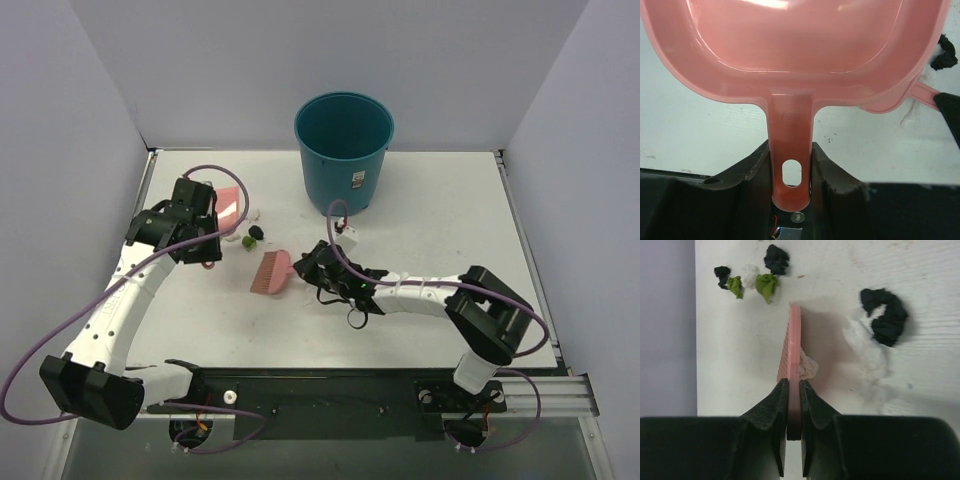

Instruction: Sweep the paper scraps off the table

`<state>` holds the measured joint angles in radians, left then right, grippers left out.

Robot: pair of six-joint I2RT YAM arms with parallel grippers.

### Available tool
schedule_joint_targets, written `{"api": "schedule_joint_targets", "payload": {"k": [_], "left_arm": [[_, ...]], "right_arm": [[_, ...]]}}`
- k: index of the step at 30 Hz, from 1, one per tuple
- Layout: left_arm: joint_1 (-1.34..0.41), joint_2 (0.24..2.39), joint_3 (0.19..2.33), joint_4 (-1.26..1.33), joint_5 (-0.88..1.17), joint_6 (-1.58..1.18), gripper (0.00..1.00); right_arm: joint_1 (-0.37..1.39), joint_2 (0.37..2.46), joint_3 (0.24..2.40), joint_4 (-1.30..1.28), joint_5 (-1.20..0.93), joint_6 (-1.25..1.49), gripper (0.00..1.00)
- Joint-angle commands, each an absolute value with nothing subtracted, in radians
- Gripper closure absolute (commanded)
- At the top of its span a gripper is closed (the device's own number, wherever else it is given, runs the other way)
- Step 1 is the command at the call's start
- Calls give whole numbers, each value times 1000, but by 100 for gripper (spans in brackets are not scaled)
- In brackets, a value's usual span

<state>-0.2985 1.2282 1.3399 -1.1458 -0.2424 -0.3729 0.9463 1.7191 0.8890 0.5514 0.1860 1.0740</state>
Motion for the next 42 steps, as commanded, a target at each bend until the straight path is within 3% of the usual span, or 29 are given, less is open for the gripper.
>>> {"api": "schedule_joint_targets", "payload": {"k": [1, 11, 22, 30, 42], "left_arm": [[-307, 1206, 1299, -1058, -97, -376, 100], [-482, 1259, 1255, -1085, -109, -413, 100], [-558, 1230, 1167, -1187, -69, -485, 100], [-686, 1210, 1086, -1235, -65, -560, 100], [-949, 1281, 1009, -1259, -25, -612, 100]], "right_arm": [[907, 1570, 732, 514, 281, 1055, 100], [801, 1318, 574, 408, 232, 976, 100], [765, 1181, 882, 125, 9, 668, 100], [697, 1219, 1135, -257, -25, 157, 100], [584, 1436, 1307, -308, -166, -166, 100]]}}
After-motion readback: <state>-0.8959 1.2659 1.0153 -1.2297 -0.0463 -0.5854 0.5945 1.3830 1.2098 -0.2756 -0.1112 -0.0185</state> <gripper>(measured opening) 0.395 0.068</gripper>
